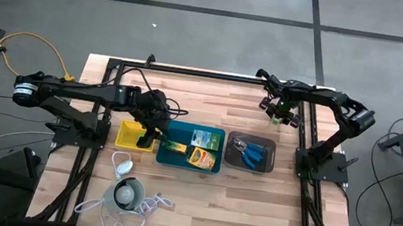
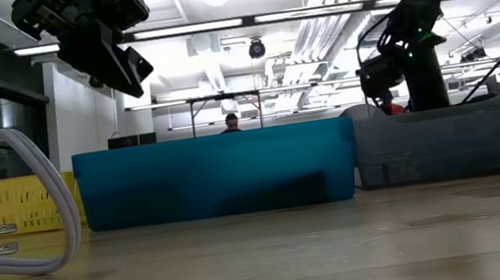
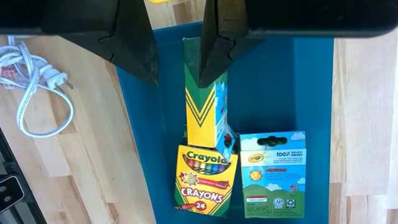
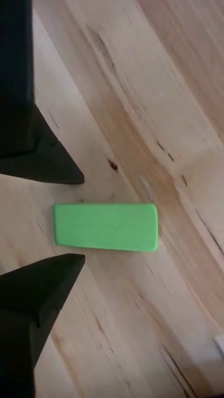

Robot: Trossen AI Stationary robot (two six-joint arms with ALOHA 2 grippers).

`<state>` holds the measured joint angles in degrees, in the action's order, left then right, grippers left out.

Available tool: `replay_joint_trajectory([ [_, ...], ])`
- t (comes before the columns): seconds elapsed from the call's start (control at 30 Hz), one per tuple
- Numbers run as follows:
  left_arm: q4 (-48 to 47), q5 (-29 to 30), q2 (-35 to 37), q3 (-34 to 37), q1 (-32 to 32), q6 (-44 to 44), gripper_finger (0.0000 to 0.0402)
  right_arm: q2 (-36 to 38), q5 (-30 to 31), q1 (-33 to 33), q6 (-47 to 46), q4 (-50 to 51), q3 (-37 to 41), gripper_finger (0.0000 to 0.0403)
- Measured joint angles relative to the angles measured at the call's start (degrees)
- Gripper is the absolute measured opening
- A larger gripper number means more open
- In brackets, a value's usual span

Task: Pick & Place School Supplies
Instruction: Put the green eraser into the yellow bin

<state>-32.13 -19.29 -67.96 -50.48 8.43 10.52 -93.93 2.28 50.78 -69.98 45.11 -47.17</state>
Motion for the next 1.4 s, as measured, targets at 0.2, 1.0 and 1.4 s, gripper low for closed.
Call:
replay_joint_trajectory([
  [0.2, 0.0, 0.0, 0.0, 0.0, 0.0, 0.0, 0.0108, -0.1, 0.2, 0.0, 0.6, -0.5, 0.1, 0.0173],
  [1.0, 0.0, 0.0, 0.0, 0.0, 0.0, 0.0, 0.0108, -0.2, 0.4, 0.0, 2.3, -0.6, 0.3, 0.0097],
  [1.4, 0.0, 0.0, 0.0, 0.0, 0.0, 0.0, 0.0108, -0.2, 0.6, -0.1, 2.8, -0.5, 0.3, 0.009],
])
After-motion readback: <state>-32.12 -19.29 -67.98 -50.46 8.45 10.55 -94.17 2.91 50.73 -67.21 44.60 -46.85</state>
